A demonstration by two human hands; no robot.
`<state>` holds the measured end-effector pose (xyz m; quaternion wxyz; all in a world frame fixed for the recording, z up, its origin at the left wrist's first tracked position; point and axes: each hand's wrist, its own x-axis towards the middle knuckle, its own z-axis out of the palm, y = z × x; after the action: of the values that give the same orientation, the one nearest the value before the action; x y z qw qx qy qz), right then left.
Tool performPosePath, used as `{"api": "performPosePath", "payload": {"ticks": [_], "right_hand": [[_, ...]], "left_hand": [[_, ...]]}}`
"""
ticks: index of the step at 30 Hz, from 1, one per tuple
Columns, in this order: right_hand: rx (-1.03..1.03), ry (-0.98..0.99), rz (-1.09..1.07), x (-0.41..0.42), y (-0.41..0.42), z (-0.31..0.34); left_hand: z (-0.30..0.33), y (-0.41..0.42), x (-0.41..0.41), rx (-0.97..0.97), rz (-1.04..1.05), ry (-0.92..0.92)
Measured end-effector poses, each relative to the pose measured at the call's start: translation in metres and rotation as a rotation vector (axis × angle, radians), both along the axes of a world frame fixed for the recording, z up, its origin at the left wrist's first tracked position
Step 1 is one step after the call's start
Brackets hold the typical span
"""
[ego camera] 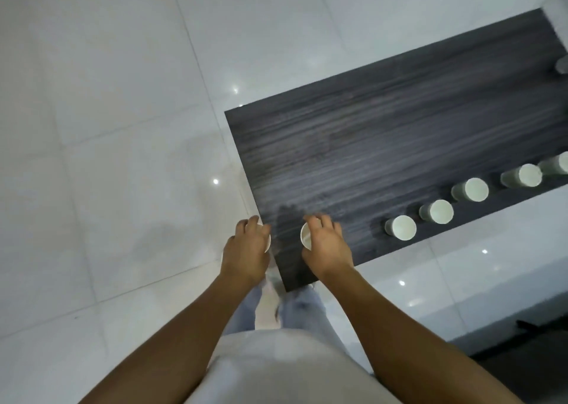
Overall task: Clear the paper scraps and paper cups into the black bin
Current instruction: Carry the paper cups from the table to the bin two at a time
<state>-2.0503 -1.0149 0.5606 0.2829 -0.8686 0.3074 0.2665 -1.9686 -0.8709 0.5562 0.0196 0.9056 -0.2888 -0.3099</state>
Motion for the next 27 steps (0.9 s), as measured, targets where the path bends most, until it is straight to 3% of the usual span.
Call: {"api": "performPosePath", "payload": {"ticks": [17,27], "right_hand": [[-0.066,-0.204,0.26,0.276,0.194,0.087],[-0.06,-0.273,0.492,0.441,0.251,0.113]], "left_hand": [[0.085,0.219,0.261,-0.119,0.245,-0.134],[0.119,0.282,0.394,-0.127,0.415,-0.176]]}}
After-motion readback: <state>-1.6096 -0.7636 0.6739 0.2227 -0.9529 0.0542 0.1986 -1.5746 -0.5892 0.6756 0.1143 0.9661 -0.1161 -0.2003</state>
